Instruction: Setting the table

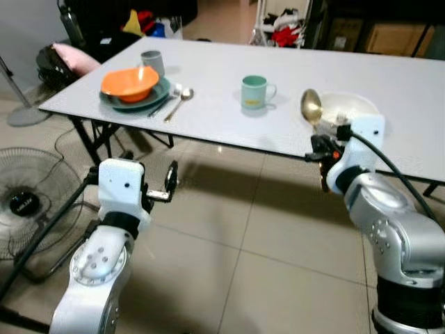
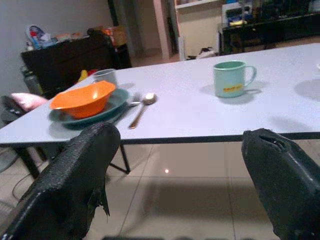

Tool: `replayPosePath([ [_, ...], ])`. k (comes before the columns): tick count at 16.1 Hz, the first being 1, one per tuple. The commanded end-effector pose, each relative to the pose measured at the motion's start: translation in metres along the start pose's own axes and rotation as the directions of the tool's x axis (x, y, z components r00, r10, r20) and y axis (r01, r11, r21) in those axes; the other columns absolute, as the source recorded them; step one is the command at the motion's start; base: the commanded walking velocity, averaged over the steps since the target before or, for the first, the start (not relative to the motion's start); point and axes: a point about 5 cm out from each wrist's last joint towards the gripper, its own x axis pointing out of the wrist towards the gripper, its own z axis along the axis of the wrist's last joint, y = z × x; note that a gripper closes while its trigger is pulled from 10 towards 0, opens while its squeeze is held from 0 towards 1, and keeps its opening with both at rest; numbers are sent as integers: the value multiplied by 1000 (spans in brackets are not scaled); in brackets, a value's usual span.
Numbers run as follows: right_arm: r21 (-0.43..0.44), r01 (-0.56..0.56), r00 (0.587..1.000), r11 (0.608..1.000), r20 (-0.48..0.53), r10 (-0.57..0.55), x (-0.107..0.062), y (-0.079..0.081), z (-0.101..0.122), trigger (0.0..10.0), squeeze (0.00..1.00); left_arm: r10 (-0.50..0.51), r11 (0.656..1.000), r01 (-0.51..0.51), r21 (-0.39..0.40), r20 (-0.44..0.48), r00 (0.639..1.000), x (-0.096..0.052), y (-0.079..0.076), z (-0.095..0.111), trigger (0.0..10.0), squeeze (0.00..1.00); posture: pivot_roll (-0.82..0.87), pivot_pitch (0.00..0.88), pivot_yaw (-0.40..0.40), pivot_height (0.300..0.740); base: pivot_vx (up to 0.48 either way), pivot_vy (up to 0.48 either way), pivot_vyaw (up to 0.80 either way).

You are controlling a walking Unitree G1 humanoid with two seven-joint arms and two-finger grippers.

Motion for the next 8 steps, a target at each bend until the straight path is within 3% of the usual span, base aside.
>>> replayPosePath([
  [1,5,23,1000,1000,-9,-23,1,-8,4,10000,0,-26,1000,26,-2,7,1000,1,-4,2,10000,0,-105,10,64,740,334,0,-800],
  [8,-24,53,998,998,-31,-54,1,-17,17,10000,0,-70,998,70,-9,6,998,4,-10,2,10000,0,-119,12,69,740,334,0,-800],
])
